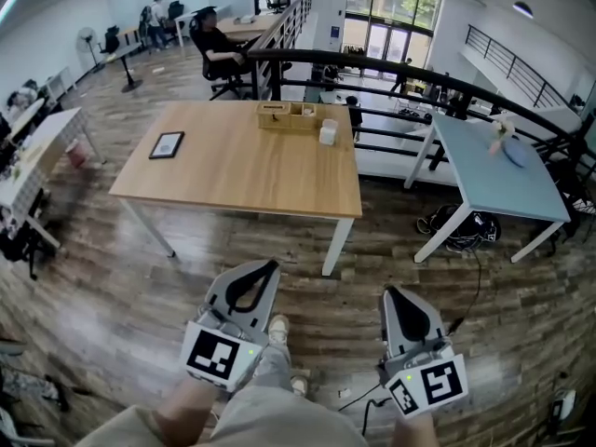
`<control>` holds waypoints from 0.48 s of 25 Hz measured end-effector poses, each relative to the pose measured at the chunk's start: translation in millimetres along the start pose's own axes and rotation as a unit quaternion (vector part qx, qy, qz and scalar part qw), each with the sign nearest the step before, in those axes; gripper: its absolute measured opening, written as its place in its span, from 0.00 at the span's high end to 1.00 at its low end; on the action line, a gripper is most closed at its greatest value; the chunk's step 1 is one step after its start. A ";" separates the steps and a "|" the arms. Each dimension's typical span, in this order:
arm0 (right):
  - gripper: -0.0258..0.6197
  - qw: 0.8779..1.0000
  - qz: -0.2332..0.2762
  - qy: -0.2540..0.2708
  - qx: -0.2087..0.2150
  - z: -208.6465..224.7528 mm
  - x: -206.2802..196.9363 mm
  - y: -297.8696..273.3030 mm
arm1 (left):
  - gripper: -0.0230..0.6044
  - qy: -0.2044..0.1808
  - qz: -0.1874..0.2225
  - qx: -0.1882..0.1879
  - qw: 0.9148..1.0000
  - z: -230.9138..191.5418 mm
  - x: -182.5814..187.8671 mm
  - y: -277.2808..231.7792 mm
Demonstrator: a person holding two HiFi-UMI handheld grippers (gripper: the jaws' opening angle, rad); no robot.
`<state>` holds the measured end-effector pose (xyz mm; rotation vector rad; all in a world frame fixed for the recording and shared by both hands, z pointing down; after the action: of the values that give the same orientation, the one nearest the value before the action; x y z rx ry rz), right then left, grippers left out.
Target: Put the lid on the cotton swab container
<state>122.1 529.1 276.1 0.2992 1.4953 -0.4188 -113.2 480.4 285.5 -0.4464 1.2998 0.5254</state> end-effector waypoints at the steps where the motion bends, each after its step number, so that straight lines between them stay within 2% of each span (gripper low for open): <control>1: 0.92 1.000 -0.002 0.001 -0.001 2.6 -0.2 -5.7 | 0.92 0.007 0.001 -0.003 1.000 -3.7 -1.3 -5.7; 7: 0.92 1.000 -0.018 0.006 -0.001 19.3 -1.5 -56.2 | 0.92 0.021 0.007 -0.011 1.000 -38.8 -11.8 -48.7; 12: 0.92 0.999 -0.031 0.001 -0.006 45.8 -1.1 -119.3 | 0.92 0.024 0.003 -0.025 0.999 -80.5 -21.7 -102.6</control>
<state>109.9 402.4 287.6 0.2445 1.5104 -0.4597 -118.8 348.5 291.3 -0.4983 1.3370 0.5559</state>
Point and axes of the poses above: the fingertips, and each gripper's own axes: y backward along the fingers, z to its right, x out of its top, the point moved 7 cm from there along y, backward along the fingers, and after that the axes turned 6 degrees about -y, right-handed, at the moved point
